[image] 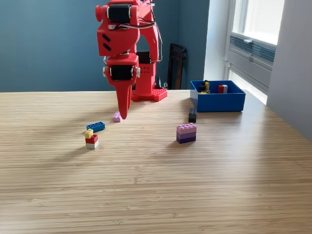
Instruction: Grasp a lego block and put it in the bin.
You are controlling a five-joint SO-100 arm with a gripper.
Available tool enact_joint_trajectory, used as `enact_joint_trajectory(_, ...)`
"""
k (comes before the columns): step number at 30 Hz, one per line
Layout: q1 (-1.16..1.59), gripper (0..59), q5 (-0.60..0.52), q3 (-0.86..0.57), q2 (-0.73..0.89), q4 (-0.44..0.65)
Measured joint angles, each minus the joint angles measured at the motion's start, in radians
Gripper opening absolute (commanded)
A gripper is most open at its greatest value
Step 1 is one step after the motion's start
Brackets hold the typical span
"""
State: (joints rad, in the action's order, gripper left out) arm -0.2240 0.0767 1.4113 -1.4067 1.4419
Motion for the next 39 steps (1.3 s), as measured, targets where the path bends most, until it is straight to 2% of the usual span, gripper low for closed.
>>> enact_joint_trajectory(7, -0.11, 18.5, -0.072, 0.025, -0.017, 0.0)
enact_joint_trajectory(13, -0.173, 17.2, -0.138, 0.11, -0.025, 0.0)
enact_joint_trajectory(20, -0.236, 18.8, -0.143, 0.241, -0.031, -0.072)
enact_joint_trajectory(32, -0.268, 23.8, 0.034, 0.285, -0.032, -0.14)
enact_joint_trajectory(35, -0.268, 23.9, 0.086, 0.285, -0.032, -0.153)
enact_joint_trajectory(39, -0.268, 23.5, 0.1, 0.291, -0.032, -0.173)
